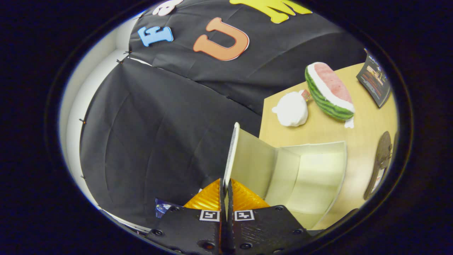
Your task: Open the storage box then place both shoes into the box .Put the left shoe in first, then the right shoe, with the right side of both shoes facing outward in a uniform manner.
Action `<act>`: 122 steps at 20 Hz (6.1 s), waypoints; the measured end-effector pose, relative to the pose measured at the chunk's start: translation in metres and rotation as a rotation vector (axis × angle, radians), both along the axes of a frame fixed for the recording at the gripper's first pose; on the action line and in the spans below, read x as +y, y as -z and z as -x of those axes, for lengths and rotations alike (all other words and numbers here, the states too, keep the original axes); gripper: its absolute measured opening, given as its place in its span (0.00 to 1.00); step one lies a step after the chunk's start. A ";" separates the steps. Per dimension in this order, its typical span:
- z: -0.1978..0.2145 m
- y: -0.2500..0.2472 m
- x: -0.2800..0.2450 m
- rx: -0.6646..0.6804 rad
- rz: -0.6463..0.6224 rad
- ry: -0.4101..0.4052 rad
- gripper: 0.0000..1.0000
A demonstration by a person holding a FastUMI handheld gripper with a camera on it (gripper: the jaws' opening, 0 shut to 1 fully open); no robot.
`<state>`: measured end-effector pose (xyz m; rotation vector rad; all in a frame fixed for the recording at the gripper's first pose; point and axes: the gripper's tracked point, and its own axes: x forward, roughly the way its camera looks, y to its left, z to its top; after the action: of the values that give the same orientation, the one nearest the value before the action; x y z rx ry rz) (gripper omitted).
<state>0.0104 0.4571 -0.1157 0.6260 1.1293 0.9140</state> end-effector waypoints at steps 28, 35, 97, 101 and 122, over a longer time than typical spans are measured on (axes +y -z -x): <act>-0.023 0.074 -0.144 -0.171 0.289 0.016 0.95; -0.045 0.154 -0.293 -0.142 0.479 0.110 0.95; -0.003 0.234 -0.048 0.142 0.791 0.215 0.01; 0.001 0.269 -0.034 0.134 0.894 0.196 0.01; 0.035 0.191 -0.066 -0.078 0.831 -0.088 0.95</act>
<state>-0.0246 0.3910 -0.3071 -0.1394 1.3399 0.4600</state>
